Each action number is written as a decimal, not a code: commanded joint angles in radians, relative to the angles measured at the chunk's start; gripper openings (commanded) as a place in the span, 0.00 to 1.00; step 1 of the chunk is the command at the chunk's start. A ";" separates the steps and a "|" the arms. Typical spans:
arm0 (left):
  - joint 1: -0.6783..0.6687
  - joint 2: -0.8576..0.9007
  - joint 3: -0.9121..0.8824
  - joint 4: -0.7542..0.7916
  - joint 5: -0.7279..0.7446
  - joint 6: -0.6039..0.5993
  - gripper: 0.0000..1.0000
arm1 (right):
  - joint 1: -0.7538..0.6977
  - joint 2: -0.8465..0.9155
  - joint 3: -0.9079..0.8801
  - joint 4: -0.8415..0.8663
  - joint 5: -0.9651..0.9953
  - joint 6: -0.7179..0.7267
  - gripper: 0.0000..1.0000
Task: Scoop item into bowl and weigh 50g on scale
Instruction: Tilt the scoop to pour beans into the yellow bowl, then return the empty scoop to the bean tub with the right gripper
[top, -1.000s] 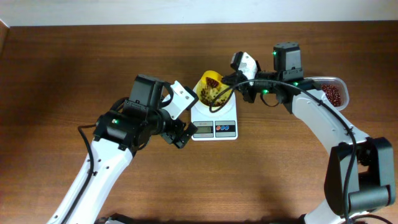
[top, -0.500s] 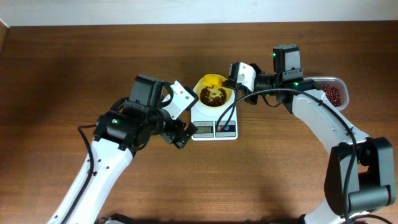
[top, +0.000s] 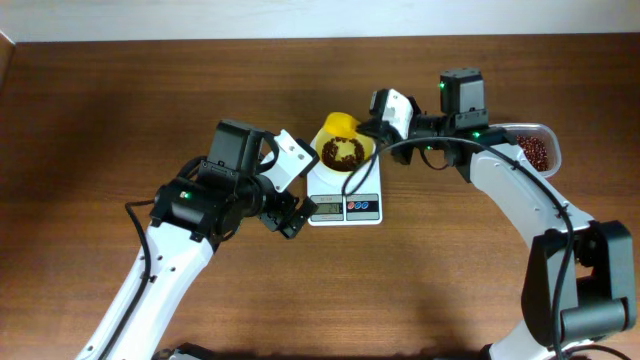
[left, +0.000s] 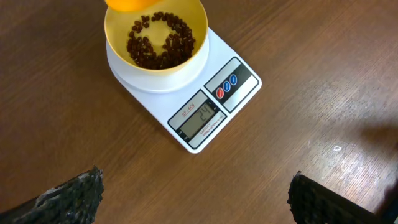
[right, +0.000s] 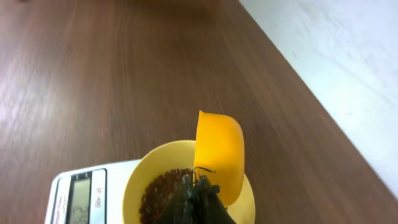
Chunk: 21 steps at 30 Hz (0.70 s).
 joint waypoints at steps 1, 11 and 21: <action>0.002 -0.016 -0.004 0.002 -0.003 0.016 0.98 | 0.001 -0.070 0.010 0.040 -0.007 0.265 0.04; 0.002 -0.016 -0.004 0.002 -0.003 0.016 0.99 | -0.247 -0.209 0.010 0.087 -0.006 1.087 0.04; 0.002 -0.016 -0.004 0.002 -0.003 0.016 0.99 | -0.642 -0.209 0.010 -0.215 0.215 0.956 0.04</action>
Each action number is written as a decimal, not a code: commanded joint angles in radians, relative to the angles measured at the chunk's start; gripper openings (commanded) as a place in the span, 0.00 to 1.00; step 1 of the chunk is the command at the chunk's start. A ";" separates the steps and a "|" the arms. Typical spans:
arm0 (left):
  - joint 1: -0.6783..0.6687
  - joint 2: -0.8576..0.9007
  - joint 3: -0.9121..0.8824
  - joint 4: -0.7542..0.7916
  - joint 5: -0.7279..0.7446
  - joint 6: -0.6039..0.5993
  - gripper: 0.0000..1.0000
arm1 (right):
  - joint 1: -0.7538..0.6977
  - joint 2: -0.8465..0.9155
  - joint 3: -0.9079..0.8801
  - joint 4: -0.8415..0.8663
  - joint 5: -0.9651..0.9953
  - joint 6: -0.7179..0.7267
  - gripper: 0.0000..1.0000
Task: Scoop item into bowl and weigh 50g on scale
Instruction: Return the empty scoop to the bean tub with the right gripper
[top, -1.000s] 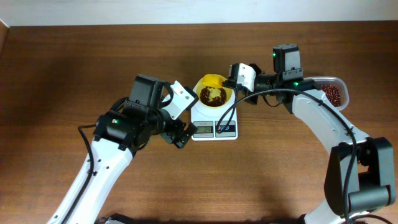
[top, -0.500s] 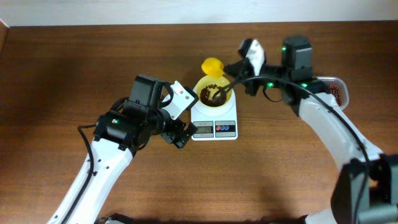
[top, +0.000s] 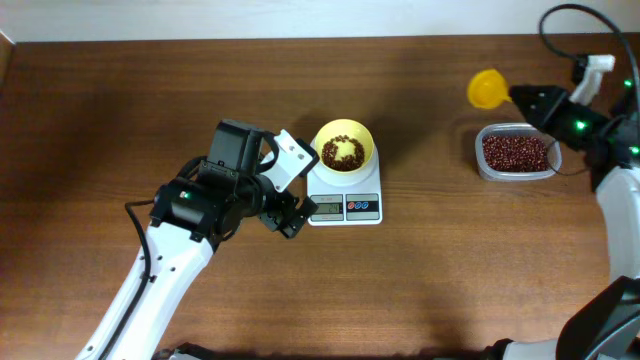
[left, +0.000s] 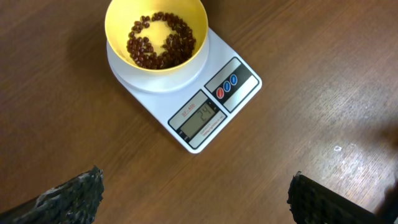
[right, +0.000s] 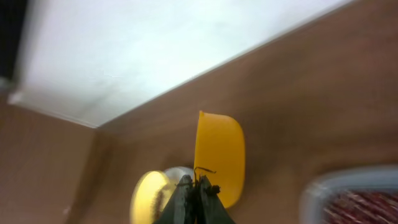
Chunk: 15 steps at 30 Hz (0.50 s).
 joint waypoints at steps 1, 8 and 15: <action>0.002 -0.016 -0.004 0.003 -0.003 0.016 0.98 | -0.065 -0.015 0.008 -0.095 0.210 -0.175 0.04; 0.002 -0.016 -0.004 0.003 -0.003 0.016 0.99 | -0.072 0.011 0.008 -0.185 0.472 -0.372 0.04; 0.002 -0.016 -0.004 0.003 -0.003 0.016 0.99 | -0.072 0.092 0.005 -0.253 0.527 -0.496 0.04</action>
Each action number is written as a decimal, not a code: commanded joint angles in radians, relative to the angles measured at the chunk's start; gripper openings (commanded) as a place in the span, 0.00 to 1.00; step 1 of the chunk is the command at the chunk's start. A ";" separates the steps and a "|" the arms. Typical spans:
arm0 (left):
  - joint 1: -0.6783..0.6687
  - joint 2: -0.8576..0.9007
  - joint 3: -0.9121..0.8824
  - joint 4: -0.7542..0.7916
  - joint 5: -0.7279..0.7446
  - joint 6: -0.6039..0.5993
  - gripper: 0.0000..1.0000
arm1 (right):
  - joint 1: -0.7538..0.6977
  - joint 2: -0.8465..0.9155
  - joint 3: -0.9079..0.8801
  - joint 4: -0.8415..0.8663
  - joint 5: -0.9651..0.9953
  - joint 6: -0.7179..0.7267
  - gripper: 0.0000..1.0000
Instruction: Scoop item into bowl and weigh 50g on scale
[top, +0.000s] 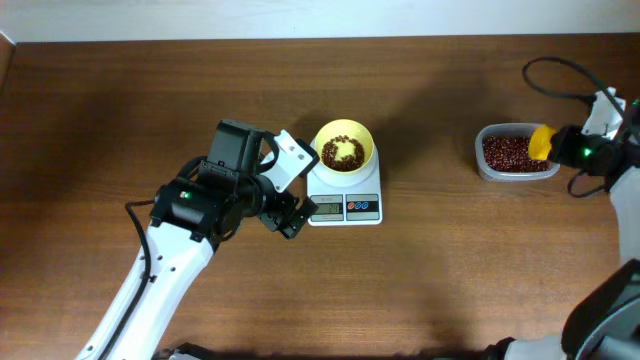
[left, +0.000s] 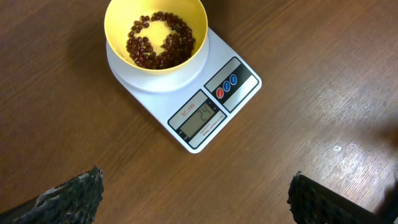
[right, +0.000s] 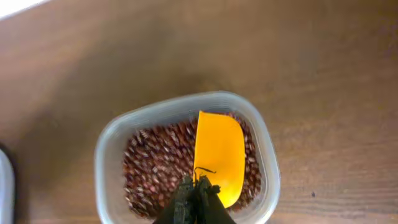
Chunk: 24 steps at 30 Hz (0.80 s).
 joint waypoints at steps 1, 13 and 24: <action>0.002 -0.016 -0.004 0.002 -0.003 0.016 0.99 | 0.002 0.044 0.005 -0.029 0.022 -0.049 0.04; 0.002 -0.016 -0.004 0.002 -0.003 0.016 0.99 | 0.116 0.066 -0.002 -0.143 0.019 -0.048 0.04; 0.002 -0.016 -0.004 0.002 -0.003 0.016 0.99 | 0.137 0.066 -0.002 -0.129 -0.077 0.063 0.04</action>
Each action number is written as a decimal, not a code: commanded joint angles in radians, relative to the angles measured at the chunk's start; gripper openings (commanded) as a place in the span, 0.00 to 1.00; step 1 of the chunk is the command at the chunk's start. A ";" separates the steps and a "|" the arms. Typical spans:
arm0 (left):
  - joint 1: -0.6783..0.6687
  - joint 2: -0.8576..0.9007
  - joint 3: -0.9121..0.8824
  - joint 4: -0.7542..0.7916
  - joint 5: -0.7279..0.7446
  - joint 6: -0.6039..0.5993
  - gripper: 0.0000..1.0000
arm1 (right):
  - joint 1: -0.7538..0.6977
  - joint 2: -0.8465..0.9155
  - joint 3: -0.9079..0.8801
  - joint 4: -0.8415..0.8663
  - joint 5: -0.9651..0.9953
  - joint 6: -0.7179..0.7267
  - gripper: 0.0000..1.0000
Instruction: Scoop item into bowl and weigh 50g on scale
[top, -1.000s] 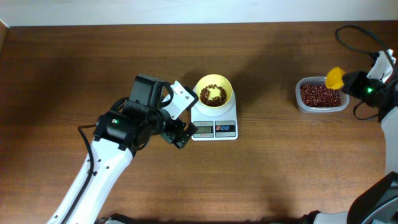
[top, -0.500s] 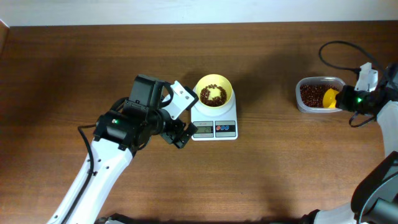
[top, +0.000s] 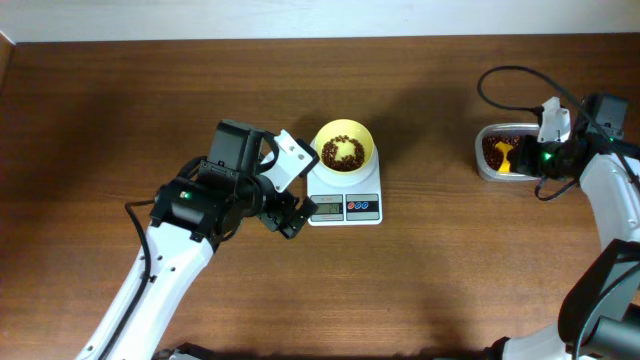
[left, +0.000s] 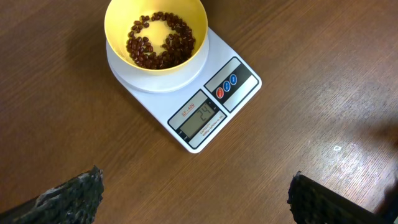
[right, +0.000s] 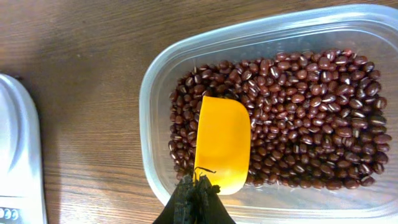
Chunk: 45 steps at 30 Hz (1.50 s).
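Observation:
A yellow bowl holding a layer of red beans sits on the white scale, whose display reads 24. My left gripper hangs open over bare table in front of the scale. At the right, my right gripper is shut on the handle of an orange scoop. The scoop lies down in the clear tub of red beans, its open side turned away from the camera. In the overhead view the scoop shows inside the tub.
The brown wooden table carries the scale at its middle and the tub near the right edge. My left arm stands just left of the scale. A black cable loops above the tub.
My right gripper has come lower and closer to the tub, and the scoop now sits down among the beans at the tub's left part. The left arm and scale reading are unchanged.
The right gripper held the scoop tipped over the yellow bowl, the scale reading 24. Then the scoop was out over the table near the tub. Then it hung above the beans, and now it lies in them. The left gripper stayed open throughout.

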 joint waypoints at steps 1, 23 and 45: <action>0.002 -0.016 -0.004 0.002 -0.003 0.016 0.99 | 0.003 0.006 -0.003 0.011 -0.066 0.047 0.04; 0.002 -0.016 -0.004 0.002 -0.003 0.016 0.99 | -0.235 0.073 -0.003 0.045 -0.454 0.077 0.04; 0.002 -0.016 -0.004 0.002 -0.003 0.016 0.99 | -0.340 0.074 -0.002 0.043 -0.998 0.134 0.04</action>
